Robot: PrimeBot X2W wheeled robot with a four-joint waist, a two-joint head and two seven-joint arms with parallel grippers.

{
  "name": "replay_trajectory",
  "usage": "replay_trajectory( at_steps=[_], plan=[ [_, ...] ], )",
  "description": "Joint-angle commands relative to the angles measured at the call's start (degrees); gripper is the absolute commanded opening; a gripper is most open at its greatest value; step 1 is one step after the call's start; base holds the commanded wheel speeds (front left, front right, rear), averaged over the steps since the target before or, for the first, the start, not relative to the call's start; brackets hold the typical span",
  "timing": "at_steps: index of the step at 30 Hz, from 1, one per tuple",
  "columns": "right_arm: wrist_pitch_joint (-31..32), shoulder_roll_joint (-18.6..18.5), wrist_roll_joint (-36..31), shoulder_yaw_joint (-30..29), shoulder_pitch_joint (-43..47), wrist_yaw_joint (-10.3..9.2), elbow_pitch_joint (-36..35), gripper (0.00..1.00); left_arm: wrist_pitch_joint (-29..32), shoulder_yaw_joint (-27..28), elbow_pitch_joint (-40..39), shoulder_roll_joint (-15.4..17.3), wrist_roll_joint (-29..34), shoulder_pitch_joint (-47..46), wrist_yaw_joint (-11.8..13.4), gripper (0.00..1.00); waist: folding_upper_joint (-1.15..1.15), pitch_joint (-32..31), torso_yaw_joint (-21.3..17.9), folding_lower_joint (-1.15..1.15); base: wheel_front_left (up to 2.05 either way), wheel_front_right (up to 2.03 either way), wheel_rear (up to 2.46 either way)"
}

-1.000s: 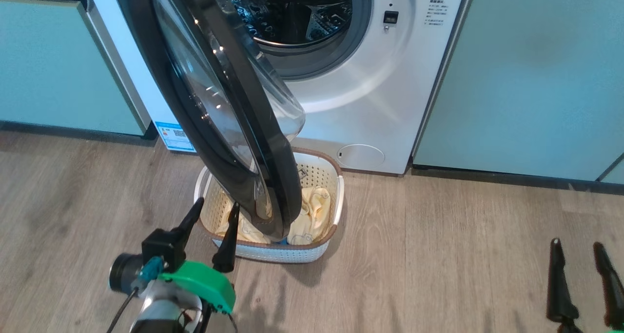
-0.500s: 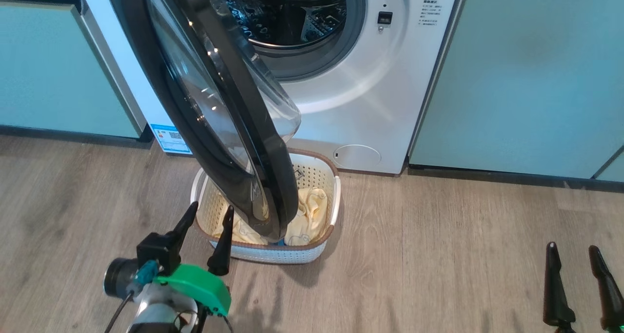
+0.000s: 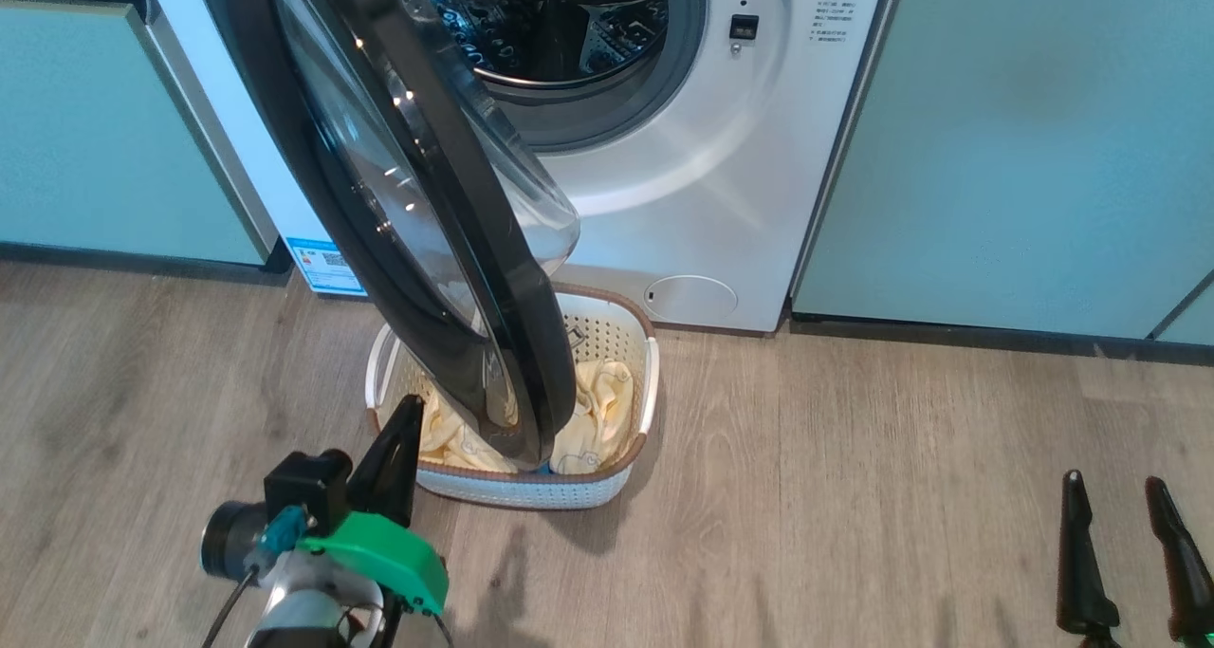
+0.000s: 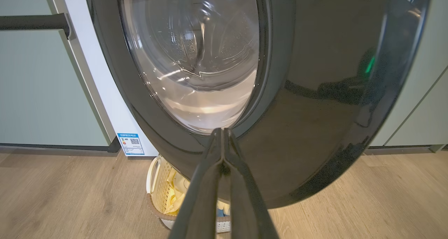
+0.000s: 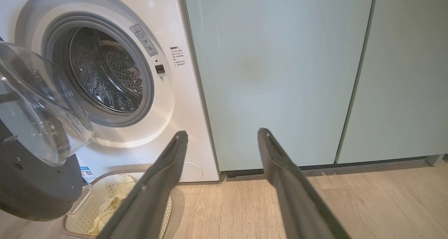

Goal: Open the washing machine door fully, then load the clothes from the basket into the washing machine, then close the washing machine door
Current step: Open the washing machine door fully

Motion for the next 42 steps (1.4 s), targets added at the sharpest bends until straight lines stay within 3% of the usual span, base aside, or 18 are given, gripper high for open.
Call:
replay_trajectory(
  at_steps=[1,16,24,29,36,42],
  plan=[
    [-0.54,-0.88,-0.28,1.16,-1.76,-0.16,-2.07,1.0,-0.36,2.25,-1.9,0.65,0.55,-1.95,-0.07,0.0,0.0,-0.02,-0.04,-0.01,0.0,0.0,0.0],
    [-0.54,-0.87,-0.38,0.91,-1.95,-0.16,-1.85,1.0,-0.36,3.7,-4.04,1.01,1.59,-3.91,0.96,0.0,0.0,0.18,-0.06,-0.01,0.0,0.0,0.0],
    [-0.54,-0.87,-0.64,0.61,-1.91,-0.16,-1.66,1.0,-0.36,6.05,-16.94,3.75,4.74,-10.27,4.18,0.0,0.0,-0.09,0.3,-0.01,0.0,0.0,0.0],
    [-0.55,-0.87,-0.72,0.61,-1.93,-0.16,-1.53,1.0,-0.36,5.28,-24.62,4.38,5.87,-14.78,4.47,0.0,0.0,-0.23,0.33,-0.01,0.0,0.0,0.0],
    [-0.55,-0.87,-0.68,0.72,-1.89,-0.16,-1.36,1.0,0.51,-2.33,-33.18,2.95,7.04,-21.11,2.22,0.0,0.0,-0.54,-0.06,-0.01,0.0,0.0,0.0],
    [-0.55,-0.87,-0.65,0.85,-1.74,-0.16,-1.27,1.0,5.08,-14.39,-35.68,0.71,3.63,-20.77,-0.1,0.0,0.0,-0.53,-0.55,-0.01,0.0,0.0,0.0]
  ],
)
